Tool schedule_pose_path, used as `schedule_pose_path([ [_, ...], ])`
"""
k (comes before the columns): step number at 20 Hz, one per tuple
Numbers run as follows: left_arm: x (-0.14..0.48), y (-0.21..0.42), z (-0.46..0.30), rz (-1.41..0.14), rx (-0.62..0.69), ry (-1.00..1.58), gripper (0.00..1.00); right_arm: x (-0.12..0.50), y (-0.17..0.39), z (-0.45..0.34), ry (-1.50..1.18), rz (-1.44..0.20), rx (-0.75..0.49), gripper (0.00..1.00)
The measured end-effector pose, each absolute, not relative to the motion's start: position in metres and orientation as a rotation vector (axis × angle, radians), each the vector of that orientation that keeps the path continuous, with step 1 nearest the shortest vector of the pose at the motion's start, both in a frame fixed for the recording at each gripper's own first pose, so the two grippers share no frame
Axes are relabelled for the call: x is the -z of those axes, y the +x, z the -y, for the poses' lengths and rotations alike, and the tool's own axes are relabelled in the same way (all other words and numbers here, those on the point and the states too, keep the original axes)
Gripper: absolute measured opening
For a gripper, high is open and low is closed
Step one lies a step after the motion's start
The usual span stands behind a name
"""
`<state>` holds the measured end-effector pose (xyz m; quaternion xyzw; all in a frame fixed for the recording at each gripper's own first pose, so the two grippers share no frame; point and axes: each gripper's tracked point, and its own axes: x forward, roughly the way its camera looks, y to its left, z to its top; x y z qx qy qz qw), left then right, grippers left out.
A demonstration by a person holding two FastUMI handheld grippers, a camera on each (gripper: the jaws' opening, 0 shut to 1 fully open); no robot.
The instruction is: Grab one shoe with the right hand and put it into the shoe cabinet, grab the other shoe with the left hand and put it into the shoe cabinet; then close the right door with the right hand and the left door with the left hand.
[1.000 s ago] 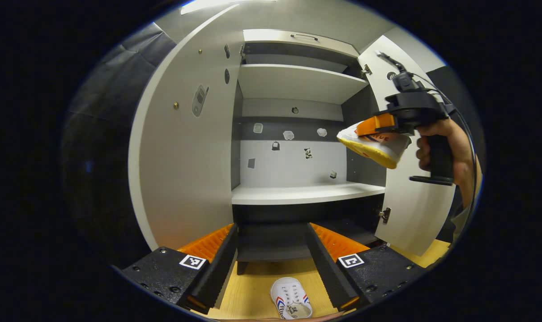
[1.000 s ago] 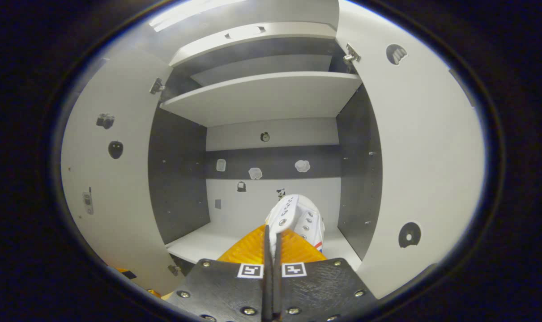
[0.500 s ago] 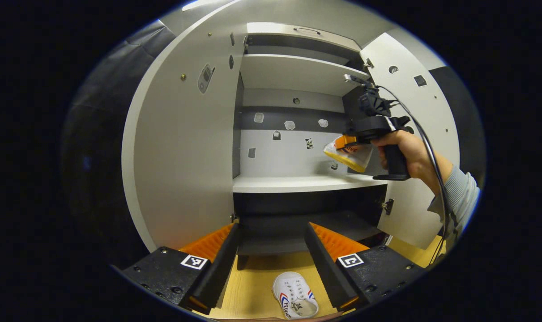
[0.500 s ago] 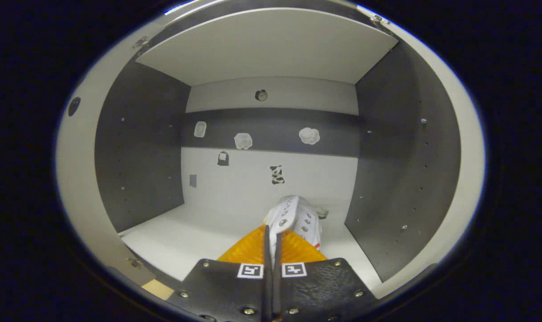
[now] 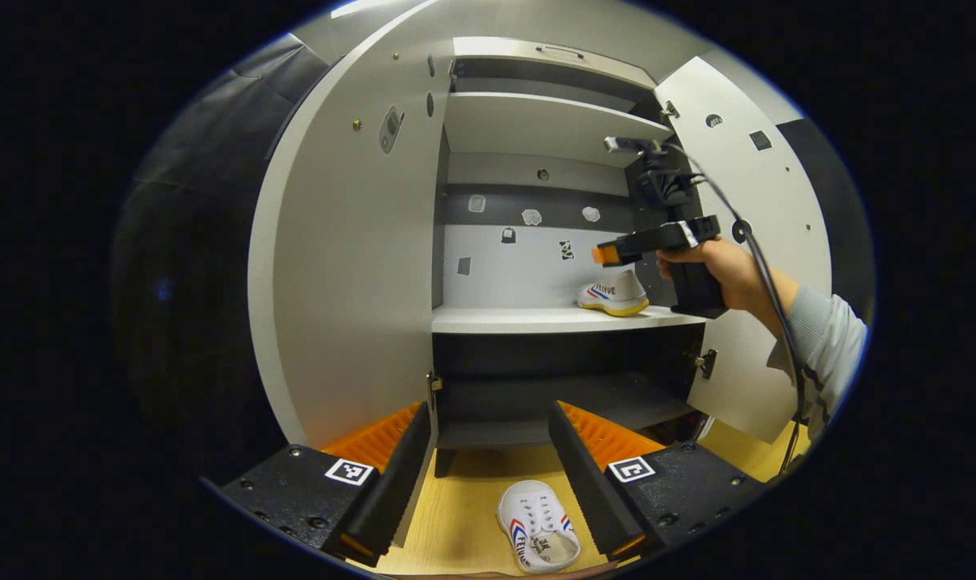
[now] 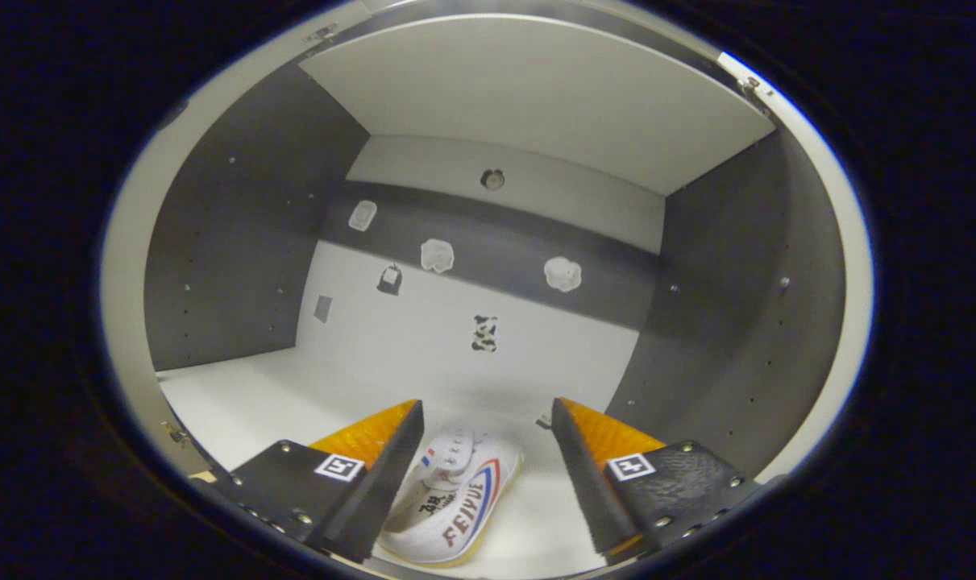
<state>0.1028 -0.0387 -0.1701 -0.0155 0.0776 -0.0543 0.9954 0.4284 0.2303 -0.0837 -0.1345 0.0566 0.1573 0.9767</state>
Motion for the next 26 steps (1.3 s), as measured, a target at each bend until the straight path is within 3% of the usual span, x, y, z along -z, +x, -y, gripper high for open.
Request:
schedule_pose_path([
  [9,0.192,0.087,0.039,-0.194,0.107,-0.039,0.9,0.063,0.331,-0.2,-0.106,-0.099,-0.315,0.98],
  [17,0.296,0.076,0.044,-0.424,0.1,0.0,0.93,0.089,0.224,-0.146,0.013,-0.105,-0.25,0.98],
  [22,0.356,0.074,0.034,-0.549,0.005,0.008,0.9,0.1,0.163,-0.131,0.005,-0.128,-0.237,0.98],
  [26,0.372,0.063,0.063,-0.614,0.118,-0.028,0.93,0.095,0.11,-0.135,0.036,-0.083,-0.27,0.98],
])
